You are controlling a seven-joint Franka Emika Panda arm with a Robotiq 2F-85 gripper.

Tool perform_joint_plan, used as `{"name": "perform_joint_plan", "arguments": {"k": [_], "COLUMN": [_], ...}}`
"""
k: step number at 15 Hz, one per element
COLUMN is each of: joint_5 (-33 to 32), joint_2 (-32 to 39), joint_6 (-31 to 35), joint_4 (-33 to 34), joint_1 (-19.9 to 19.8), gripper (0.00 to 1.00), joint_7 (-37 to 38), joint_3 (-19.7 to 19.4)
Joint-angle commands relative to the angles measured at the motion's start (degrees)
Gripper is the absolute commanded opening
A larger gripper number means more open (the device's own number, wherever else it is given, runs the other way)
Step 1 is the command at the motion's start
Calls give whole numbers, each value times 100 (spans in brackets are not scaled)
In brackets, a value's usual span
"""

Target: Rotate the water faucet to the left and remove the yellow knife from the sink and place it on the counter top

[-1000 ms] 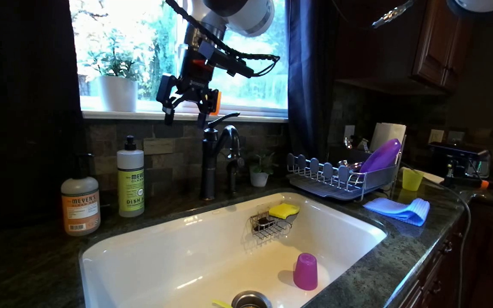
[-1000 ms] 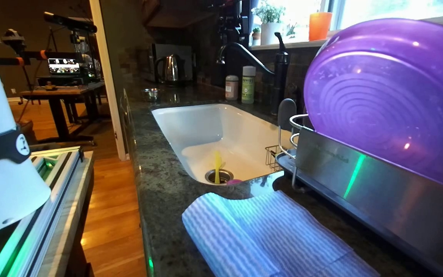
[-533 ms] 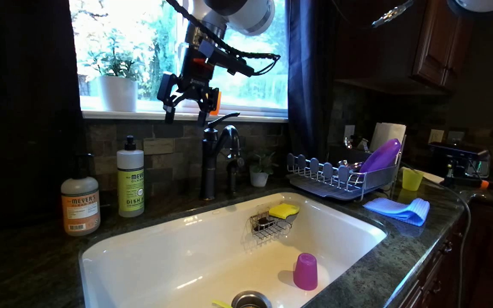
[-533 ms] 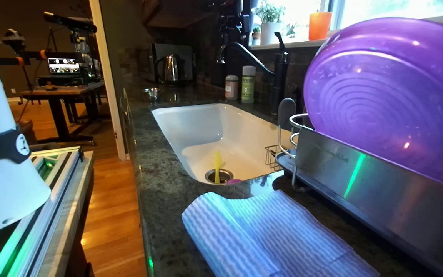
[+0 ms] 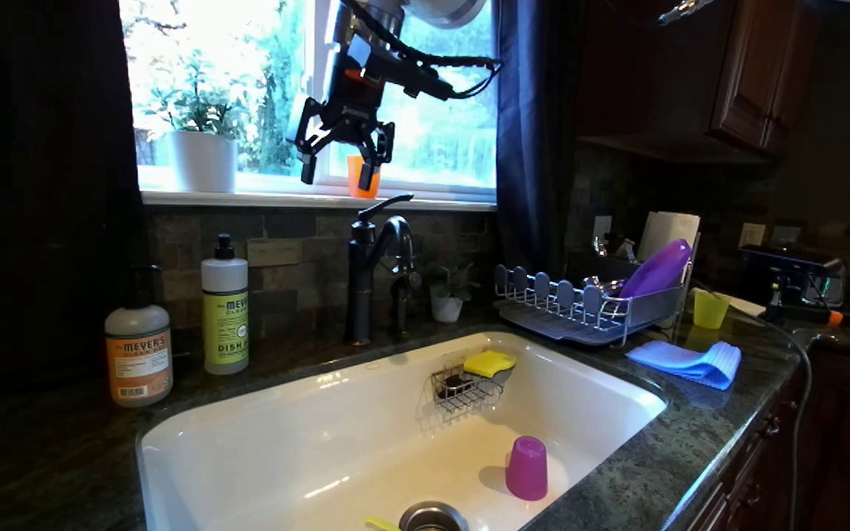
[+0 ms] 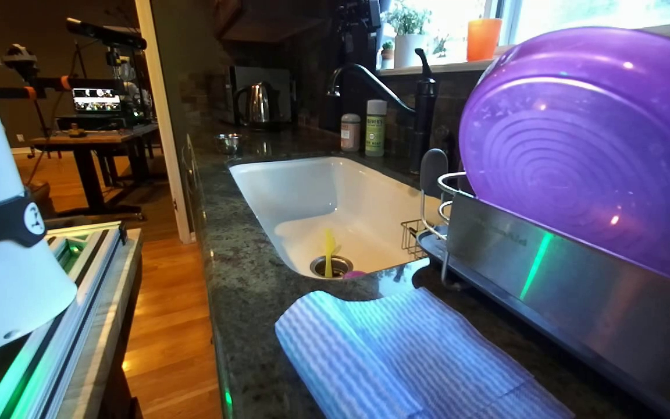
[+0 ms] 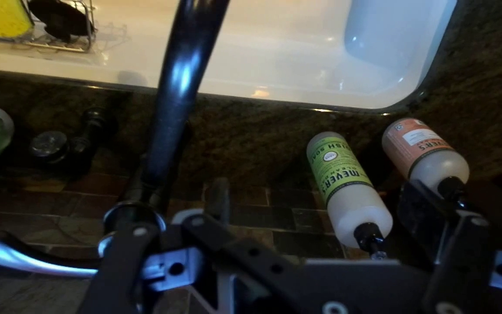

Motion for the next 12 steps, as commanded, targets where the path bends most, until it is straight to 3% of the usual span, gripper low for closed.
{"name": "perform_joint_plan", "arguments": {"k": [1,5,12], "joint_5": [-268,-430,-133], "joint_2": [-342,-546,-557], "joint_6": [-490,-886,-591], "joint_4": [-299,-528,-1028], "joint_1": [123,68,-89], "gripper": [100,100,100], "joint_7": [673,1280,1126], "joint_3": [-112,-144,-32]}}
